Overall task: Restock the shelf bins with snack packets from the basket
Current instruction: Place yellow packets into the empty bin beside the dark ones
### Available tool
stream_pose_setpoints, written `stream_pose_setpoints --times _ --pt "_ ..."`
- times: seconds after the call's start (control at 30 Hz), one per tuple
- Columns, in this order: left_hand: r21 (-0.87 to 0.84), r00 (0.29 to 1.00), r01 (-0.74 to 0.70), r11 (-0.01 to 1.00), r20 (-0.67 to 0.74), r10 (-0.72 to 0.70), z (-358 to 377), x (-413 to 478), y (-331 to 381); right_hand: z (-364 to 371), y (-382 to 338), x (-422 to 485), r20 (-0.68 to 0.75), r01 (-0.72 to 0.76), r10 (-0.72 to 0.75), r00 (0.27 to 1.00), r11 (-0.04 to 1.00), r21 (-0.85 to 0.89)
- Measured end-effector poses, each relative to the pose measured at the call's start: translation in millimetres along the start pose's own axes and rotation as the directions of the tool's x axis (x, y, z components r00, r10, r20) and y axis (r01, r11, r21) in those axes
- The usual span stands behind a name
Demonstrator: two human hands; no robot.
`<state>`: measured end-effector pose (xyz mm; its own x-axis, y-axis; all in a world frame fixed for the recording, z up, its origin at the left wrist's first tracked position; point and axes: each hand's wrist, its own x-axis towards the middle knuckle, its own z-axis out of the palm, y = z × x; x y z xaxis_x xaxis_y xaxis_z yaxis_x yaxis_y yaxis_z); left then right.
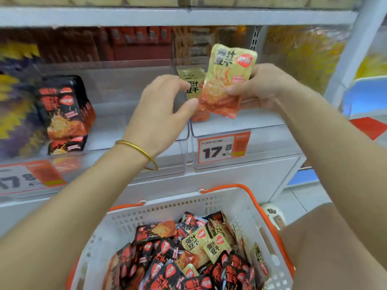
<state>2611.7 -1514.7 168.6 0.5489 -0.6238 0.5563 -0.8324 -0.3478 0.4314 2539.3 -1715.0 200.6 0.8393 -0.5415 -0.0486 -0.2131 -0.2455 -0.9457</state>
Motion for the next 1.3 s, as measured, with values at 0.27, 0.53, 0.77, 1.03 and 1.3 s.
stream_pose_setpoints --times 0.27,0.53,0.77,1.03,1.3 --pt "0.119 0.995 -0.026 0.993 0.094 0.015 19 4 -11 45 37 83 -0.04 -0.219 0.22 0.975 0.904 -0.366" --pt "0.074 0.997 -0.037 0.997 0.07 0.032 21 3 -15 61 39 109 -0.041 -0.086 0.076 0.996 0.856 -0.51" --pt "0.062 0.997 -0.029 0.998 0.073 0.024 21 3 -15 63 44 108 -0.028 -0.14 0.141 0.99 0.906 -0.398" --pt "0.057 0.998 -0.023 0.998 0.065 0.019 20 1 -13 60 42 102 -0.04 -0.139 0.134 0.99 0.939 -0.314" --pt "0.015 0.988 -0.123 0.992 -0.092 0.124 9 -20 -4 30 1 48 -0.093 -0.069 0.033 0.995 0.908 -0.412"
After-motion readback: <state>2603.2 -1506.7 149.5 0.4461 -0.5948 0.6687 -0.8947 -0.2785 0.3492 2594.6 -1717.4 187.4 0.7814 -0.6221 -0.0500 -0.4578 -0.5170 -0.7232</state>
